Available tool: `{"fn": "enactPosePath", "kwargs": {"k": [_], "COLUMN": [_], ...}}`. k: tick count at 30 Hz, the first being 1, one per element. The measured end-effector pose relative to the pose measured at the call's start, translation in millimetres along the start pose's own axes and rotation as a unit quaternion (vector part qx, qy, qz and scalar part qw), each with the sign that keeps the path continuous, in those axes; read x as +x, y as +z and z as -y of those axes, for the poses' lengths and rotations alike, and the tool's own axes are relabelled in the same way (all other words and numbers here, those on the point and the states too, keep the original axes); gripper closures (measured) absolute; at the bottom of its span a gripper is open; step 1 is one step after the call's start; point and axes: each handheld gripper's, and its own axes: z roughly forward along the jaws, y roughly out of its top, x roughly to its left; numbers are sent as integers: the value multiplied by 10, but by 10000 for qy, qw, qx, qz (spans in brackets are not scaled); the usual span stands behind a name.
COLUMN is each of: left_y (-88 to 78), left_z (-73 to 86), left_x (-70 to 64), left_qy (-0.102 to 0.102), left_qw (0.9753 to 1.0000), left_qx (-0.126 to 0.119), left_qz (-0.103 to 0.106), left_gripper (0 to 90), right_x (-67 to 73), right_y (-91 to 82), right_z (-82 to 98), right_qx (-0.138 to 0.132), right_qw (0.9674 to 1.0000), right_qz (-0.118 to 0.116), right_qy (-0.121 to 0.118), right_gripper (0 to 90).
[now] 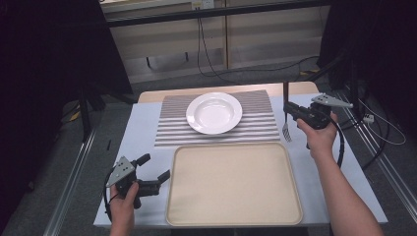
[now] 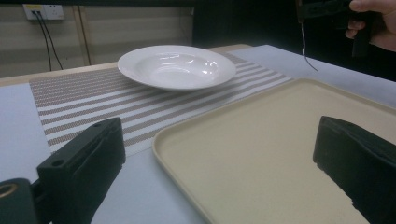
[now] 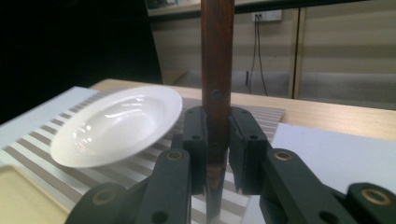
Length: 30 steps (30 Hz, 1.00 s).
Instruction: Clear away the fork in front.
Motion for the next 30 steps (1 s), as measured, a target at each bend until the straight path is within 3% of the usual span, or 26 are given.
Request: {"fn": "enactPosePath", "kwargs": {"k": [7,10,17,24,30], "left_y": [-13,0,28,89,210], "left_z": [-28,-63,-145,-309,-456], "left_x": [-13,-42,-116,-204,-300], "left_qy": [-44,-44,-26,-79,0], "left_qw": [10000,9999,9996,9987,9980], "left_qx": [-90,-122,-135,-229,-193], "left_qz": [-2,94,242,438,606], "left_gripper": [24,23,22,21,21], "right_x": [149,278,485,700,898], "right_y": [-88,-159,-272,-389,-445], "right_z": [-2,29,124,247,299], "right_qx": [-239,-325,-409,-480,-547], "right_qw": [9993,9979,9953,9923,9885], "right_qz": [-292,-551,-869,-1129,-1400], "right_qy": [52,92,107,168,157], "right_gripper": [780,779,779,779,779]}}
